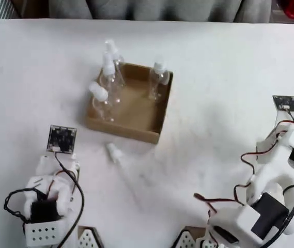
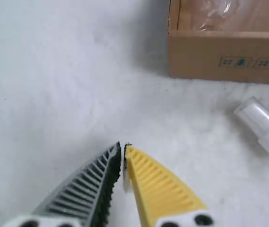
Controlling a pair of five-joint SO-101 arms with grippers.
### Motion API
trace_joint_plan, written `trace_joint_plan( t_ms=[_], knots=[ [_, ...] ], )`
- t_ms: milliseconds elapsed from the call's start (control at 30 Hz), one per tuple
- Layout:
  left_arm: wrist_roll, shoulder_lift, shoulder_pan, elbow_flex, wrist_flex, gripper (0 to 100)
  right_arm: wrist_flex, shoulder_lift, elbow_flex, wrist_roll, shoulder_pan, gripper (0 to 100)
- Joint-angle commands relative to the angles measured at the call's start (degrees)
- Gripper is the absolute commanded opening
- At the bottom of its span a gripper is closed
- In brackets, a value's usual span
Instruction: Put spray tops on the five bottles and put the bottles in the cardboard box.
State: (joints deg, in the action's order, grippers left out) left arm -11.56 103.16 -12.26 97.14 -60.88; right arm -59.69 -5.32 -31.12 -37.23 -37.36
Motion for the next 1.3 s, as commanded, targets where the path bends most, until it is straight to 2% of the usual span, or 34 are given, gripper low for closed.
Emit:
trace_joint_plan(
  t_ms=[0, 100, 500, 567, 633, 800, 967, 1267],
  knots=[
    [-0.44, 0.48, -0.84, -0.18, 0.35, 2, -0.4, -2.42, 2.73, 0.62, -0.4, 22.9],
    [-0.44, 0.48, -0.84, -0.18, 0.35, 2, 0.04, -2.42, 2.73, 0.62, -0.31, 19.0],
    [-0.44, 0.48, -0.84, -0.18, 0.35, 2, 5.05, 4.7, 3.08, 0.62, 0.31, 20.9],
    [-0.44, 0.48, -0.84, -0.18, 0.35, 2, 5.23, 4.97, 3.43, 2.73, 0.22, 20.7],
    [-0.44, 0.48, -0.84, -0.18, 0.35, 2, 4.79, 5.41, 4.92, 4.04, 0.04, 18.0],
    [-0.44, 0.48, -0.84, -0.18, 0.35, 2, 4.79, 5.41, 6.24, 4.4, 0.4, 0.8],
    [-0.44, 0.48, -0.84, -0.18, 0.35, 2, 4.79, 4.7, 6.24, 4.04, 0.48, 1.5],
    [0.44, 0.48, -0.48, -1.14, 0.35, 2, -5.76, -7.52, 5.71, 3.96, 1.98, 1.6]
  ],
)
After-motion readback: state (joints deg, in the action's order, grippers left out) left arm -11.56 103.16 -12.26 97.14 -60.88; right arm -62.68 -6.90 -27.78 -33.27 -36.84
